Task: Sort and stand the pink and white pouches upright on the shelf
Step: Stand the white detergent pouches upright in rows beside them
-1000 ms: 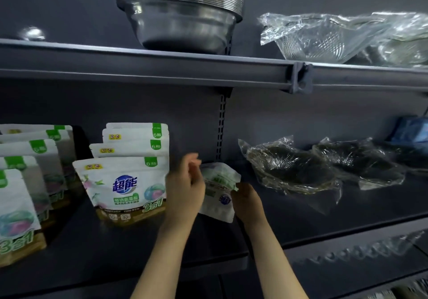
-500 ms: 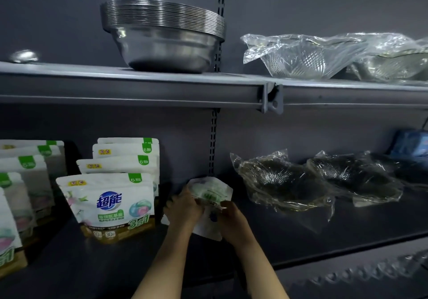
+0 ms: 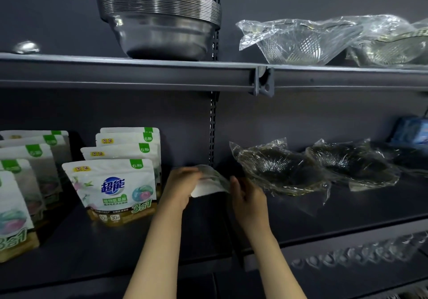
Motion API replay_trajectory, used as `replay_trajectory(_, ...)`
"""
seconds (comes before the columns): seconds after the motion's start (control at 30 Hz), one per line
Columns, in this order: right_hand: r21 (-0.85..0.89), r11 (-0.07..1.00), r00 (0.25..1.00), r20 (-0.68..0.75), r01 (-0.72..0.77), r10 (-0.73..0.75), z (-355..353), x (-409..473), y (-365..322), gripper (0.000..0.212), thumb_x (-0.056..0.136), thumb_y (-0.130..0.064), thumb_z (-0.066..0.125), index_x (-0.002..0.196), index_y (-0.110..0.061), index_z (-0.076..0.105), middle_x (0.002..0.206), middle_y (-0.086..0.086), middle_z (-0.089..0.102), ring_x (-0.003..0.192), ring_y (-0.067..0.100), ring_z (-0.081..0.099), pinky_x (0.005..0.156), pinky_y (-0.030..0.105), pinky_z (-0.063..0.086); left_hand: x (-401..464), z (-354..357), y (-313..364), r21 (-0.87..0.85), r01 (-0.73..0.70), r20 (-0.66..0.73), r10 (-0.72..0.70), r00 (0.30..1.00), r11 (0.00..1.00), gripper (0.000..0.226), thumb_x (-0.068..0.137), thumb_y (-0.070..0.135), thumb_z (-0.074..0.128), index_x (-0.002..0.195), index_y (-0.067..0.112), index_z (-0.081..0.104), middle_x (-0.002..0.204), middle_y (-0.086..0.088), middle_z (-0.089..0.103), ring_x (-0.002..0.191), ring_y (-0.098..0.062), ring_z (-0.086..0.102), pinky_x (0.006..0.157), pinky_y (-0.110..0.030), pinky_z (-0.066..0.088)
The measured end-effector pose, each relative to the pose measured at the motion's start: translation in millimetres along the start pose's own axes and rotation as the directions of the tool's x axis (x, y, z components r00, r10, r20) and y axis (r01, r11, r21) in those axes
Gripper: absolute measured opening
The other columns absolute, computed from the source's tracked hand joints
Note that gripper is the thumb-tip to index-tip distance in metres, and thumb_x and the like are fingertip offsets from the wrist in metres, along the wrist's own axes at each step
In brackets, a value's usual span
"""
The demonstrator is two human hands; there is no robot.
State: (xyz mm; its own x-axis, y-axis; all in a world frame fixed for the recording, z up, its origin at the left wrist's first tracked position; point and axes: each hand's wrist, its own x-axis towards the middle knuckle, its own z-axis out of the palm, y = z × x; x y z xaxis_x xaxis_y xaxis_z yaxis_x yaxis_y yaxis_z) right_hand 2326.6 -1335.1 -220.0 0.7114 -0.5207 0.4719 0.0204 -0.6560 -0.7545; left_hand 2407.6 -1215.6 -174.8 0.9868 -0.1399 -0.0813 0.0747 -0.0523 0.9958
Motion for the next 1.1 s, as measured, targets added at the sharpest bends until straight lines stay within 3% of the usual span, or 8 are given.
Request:
replay_trajectory(0.17,0.345,0.933,0.988,0.081,0.099,-0.135,-26.2,-6.7,-11.3,0.070,0.077,-0.044,0.068,0.138,-0.031,0.036,0.143,-0.009,0.039,0.135,0.005,0.035,0.111,0.028,0.033,-16.3,-19.0,6.1,-0.590,0.271,0.182,-0.202,0.962,0.760,0.017,0.093,-0.001,0.044,0.088,-0.007,0.058,0.063,-0.014,0.068,0.060,-0.019,0.067,0.044,-0.021,0.055)
replay_trajectory(0.33,0.612,0.791,0.977,0.162,0.012,-0.140,-45.4,-14.8,-11.1,0.104,0.061,-0.036,0.080,0.144,-0.040,0.018,0.150,-0.014,0.031,0.139,0.000,0.029,0.112,0.028,0.030,-43.0,-46.9,6.3,-0.808,0.454,0.381,-0.254,0.889,0.377,0.015,0.090,0.000,0.049,0.102,-0.007,0.055,0.082,-0.023,0.056,0.063,-0.021,0.064,0.042,-0.019,0.052)
replay_trajectory(0.53,0.565,0.816,0.914,0.384,-0.123,-0.128,-41.3,-35.8,-11.5,0.039,0.081,-0.010,0.071,0.113,-0.027,0.060,0.109,-0.011,0.071,0.104,0.000,0.064,0.083,0.011,0.049,-72.9,-62.2,0.9,-0.839,0.542,0.540,-0.048,0.841,0.048,0.081,0.027,-0.040,0.068,0.102,-0.013,0.055,0.071,-0.035,0.054,0.051,-0.041,0.064,0.037,-0.033,0.053)
replay_trajectory(0.6,0.629,0.750,0.934,0.356,-0.205,-0.044,-34.8,-41.3,-14.8,0.024,0.082,-0.013,0.068,0.104,-0.021,0.066,0.100,-0.008,0.075,0.099,0.008,0.068,0.076,0.013,0.052,-89.8,-68.9,3.6,-0.856,0.506,0.505,-0.036,0.862,0.103,0.065,0.038,-0.028,0.075,0.098,-0.010,0.057,0.069,-0.022,0.059,0.049,-0.028,0.065,0.035,-0.026,0.051)
replay_trajectory(0.7,0.714,0.618,0.917,0.398,-0.329,0.028,-22.9,-46.8,-25.9,0.031,0.075,-0.025,0.068,0.104,-0.018,0.066,0.101,-0.003,0.075,0.099,0.013,0.070,0.083,0.024,0.055,-106.5,-82.9,4.8,-0.815,0.269,0.237,-0.127,0.963,0.514,0.010,0.084,0.017,0.060,0.089,0.009,0.059,0.050,0.005,0.042,0.033,-0.003,0.044,0.026,-0.011,0.031)
replay_trajectory(0.83,0.749,0.518,0.884,0.467,-0.413,0.031,-6.7,-55.0,-44.2,0.036,0.072,-0.026,0.068,0.106,-0.016,0.065,0.103,0.002,0.075,0.099,0.018,0.070,0.089,0.035,0.053,-117.5,-101.3,-10.5,-0.445,-0.102,-0.241,-0.009,0.971,0.890,0.011,0.092,0.026,0.053,0.090,0.018,0.061,0.067,0.004,0.058,0.060,-0.010,0.056,0.052,-0.020,0.044)
replay_trajectory(0.97,0.691,0.585,0.850,0.527,-0.424,-0.006,21.5,-73.8,-61.9,0.021,0.084,-0.019,0.065,0.105,-0.019,0.066,0.102,-0.002,0.075,0.098,0.014,0.070,0.087,0.032,0.053,-129.9,-124.1,-31.0,-0.157,-0.168,-0.199,0.136,0.970,0.973,0.020,0.096,0.026,0.047,0.104,0.028,0.065,0.105,0.006,0.071,0.098,-0.011,0.066,0.083,-0.027,0.051)
replay_trajectory(1.1,0.622,0.676,0.829,0.559,-0.395,-0.030,50.1,-91.6,-76.0,0.023,0.089,-0.023,0.063,0.112,-0.023,0.063,0.108,-0.006,0.072,0.102,0.008,0.068,0.090,0.027,0.052,-133.6,-148.2,-39.2,0.068,-0.212,-0.265,0.223,0.938,0.975,0.031,0.100,0.019,0.036,0.090,0.033,0.063,0.092,0.011,0.069,0.086,-0.004,0.064,0.068,-0.008,0.048)
